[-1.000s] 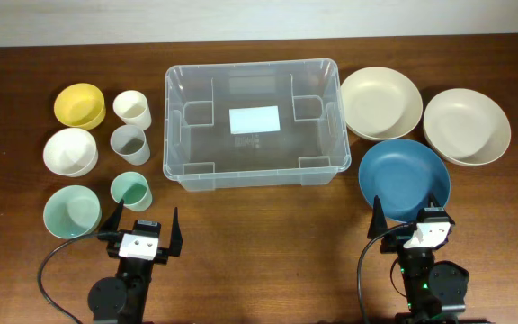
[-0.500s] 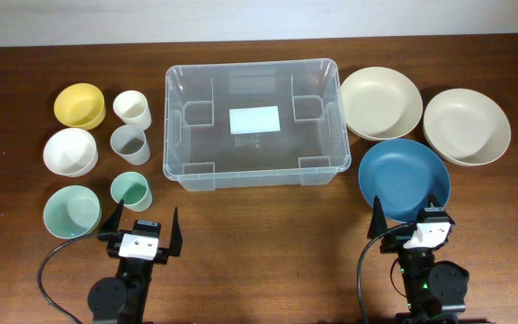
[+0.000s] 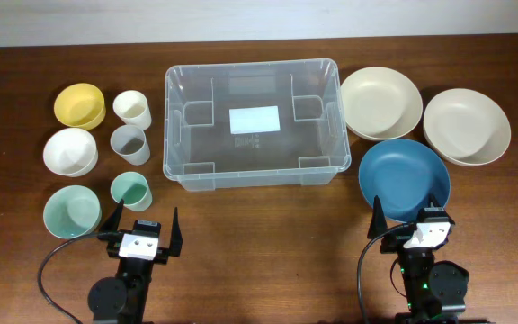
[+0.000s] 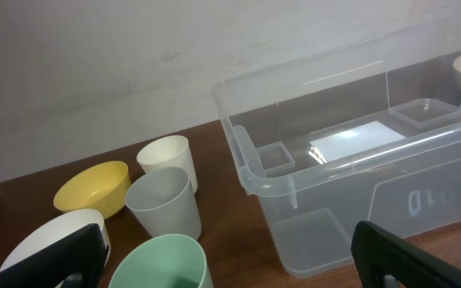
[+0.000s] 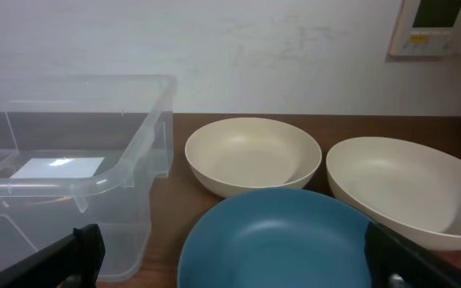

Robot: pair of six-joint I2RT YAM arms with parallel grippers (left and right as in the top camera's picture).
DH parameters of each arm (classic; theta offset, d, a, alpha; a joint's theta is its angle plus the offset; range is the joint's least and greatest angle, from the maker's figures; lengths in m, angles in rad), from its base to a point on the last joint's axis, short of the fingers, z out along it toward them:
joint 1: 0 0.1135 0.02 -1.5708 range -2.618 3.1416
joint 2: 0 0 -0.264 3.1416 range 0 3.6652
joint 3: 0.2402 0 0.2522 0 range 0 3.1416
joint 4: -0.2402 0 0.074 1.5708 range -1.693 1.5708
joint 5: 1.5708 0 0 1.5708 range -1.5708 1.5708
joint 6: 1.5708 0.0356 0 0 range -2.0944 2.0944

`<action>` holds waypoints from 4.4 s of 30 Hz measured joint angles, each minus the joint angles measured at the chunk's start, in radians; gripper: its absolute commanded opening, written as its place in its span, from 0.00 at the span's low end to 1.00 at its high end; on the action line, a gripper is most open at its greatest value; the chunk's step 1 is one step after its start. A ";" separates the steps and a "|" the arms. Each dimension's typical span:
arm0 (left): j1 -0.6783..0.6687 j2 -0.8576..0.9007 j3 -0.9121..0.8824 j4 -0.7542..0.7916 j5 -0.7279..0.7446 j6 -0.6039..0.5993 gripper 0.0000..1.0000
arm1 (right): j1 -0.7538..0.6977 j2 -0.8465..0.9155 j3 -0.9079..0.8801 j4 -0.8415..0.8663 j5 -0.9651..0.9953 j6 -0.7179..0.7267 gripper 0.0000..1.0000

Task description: Pack container

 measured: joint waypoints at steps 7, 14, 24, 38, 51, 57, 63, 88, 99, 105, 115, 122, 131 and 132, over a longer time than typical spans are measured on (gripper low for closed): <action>0.000 0.000 0.000 0.000 0.000 0.000 1.00 | 0.000 0.000 0.000 0.000 0.000 0.000 0.99; 0.000 0.000 0.000 0.000 0.000 0.000 1.00 | 0.000 0.000 0.000 0.001 -0.011 0.008 0.99; 0.000 0.000 0.000 0.000 0.000 0.000 1.00 | 0.000 0.000 0.000 0.034 -0.086 0.240 0.99; 0.000 0.000 0.000 0.000 0.000 0.000 1.00 | 0.000 0.080 0.317 -0.174 -0.010 0.314 0.99; 0.000 0.000 0.000 0.000 0.000 0.000 1.00 | 0.000 0.735 0.845 -0.739 0.014 0.397 0.98; 0.000 0.000 0.000 0.000 0.000 0.000 1.00 | -0.024 0.903 0.876 -0.829 -0.052 0.484 0.99; 0.000 0.000 0.000 0.000 0.000 0.000 1.00 | -0.236 1.016 0.876 -0.869 -0.054 0.632 0.99; 0.000 0.000 0.000 0.000 0.000 0.000 1.00 | -0.361 1.431 0.873 -0.774 -0.028 0.728 0.99; 0.000 0.000 0.000 0.000 0.000 0.000 1.00 | -0.361 1.431 0.866 -0.673 -0.003 0.732 0.99; 0.000 0.000 0.000 0.000 0.000 0.000 1.00 | -0.361 1.432 0.799 -0.585 0.009 0.732 0.99; 0.000 0.000 0.000 0.000 0.000 0.000 1.00 | -0.361 1.442 0.776 -0.496 0.000 0.699 0.99; 0.000 0.000 0.000 0.000 0.000 0.000 1.00 | -0.361 1.490 0.772 -0.460 -0.003 0.694 0.98; 0.000 0.000 0.000 0.000 0.000 0.000 1.00 | -0.361 1.526 0.771 -0.448 -0.004 0.682 0.75; 0.000 0.000 0.000 0.000 0.000 0.000 1.00 | -0.361 1.533 0.771 -0.447 -0.006 0.682 0.69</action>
